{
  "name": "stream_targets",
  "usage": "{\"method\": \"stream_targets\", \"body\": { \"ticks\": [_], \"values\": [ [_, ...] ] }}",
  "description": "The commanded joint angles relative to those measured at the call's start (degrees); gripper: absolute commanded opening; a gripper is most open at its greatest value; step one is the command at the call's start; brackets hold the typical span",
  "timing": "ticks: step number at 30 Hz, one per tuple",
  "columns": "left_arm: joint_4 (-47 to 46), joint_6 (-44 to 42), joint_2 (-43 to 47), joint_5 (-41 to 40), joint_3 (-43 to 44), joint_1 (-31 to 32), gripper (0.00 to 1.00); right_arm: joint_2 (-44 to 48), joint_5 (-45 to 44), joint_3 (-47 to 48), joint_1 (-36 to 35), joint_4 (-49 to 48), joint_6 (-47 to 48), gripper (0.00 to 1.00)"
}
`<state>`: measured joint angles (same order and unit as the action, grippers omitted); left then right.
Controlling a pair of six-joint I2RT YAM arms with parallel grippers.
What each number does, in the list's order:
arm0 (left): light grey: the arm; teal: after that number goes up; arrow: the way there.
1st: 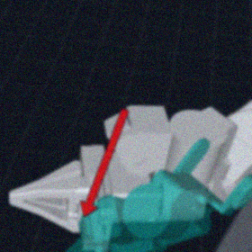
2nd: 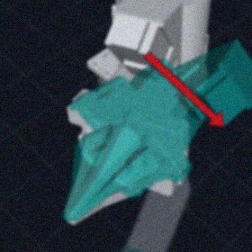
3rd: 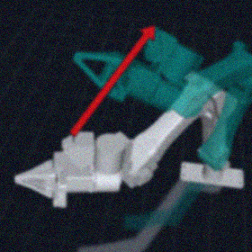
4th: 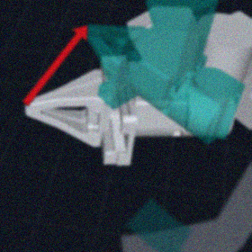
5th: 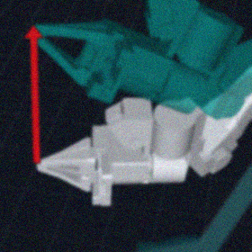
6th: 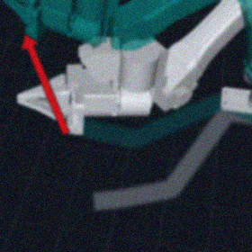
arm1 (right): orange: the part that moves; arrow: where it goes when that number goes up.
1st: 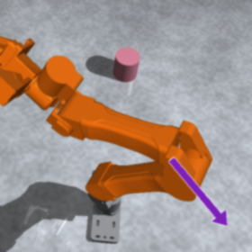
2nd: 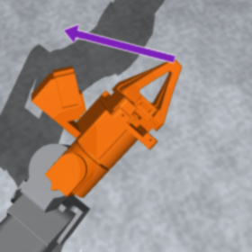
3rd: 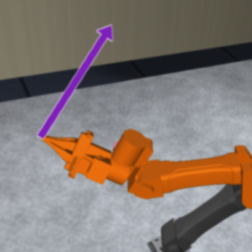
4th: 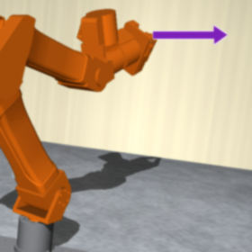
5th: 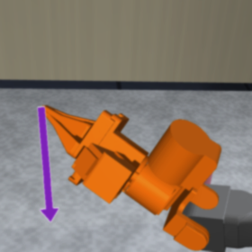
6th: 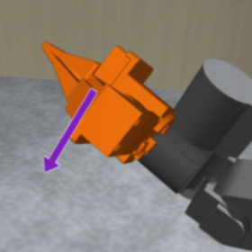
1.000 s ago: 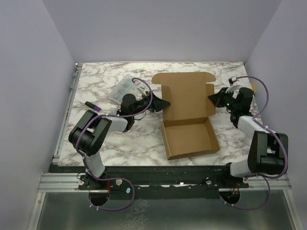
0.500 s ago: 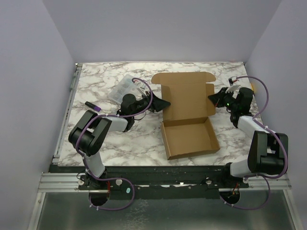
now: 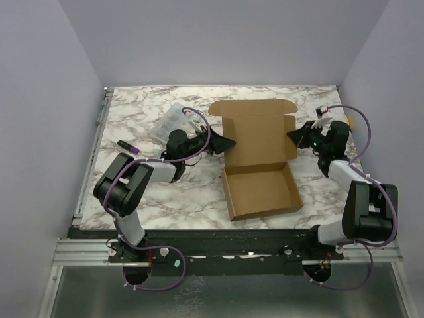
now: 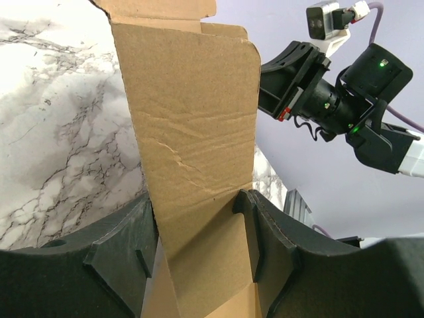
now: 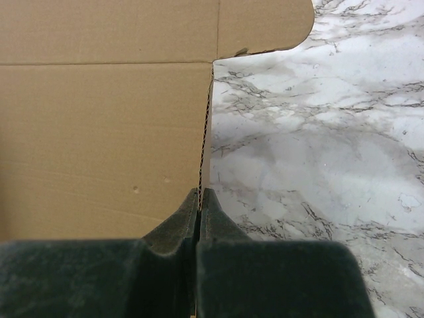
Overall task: Fold the paper box
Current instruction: Adjust the paper box at the center of the board.
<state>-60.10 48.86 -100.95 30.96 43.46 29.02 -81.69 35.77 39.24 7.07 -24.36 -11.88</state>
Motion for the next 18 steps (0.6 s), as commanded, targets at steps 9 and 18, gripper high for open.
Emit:
{"method": "stream_targets", "body": {
  "ticks": [9, 18],
  "values": [
    [0.15, 0.18, 1.69, -1.28, -0.44, 1.31, 0.55, 0.56, 9.19, 0.05, -1.82, -0.82, -3.26, 0.00],
    [-2.04, 4.67, 0.71, 0.71, 0.85, 0.79, 0.45, 1.34, 9.98, 0.30, -1.80, -1.22, -4.50, 0.00]
  ]
}}
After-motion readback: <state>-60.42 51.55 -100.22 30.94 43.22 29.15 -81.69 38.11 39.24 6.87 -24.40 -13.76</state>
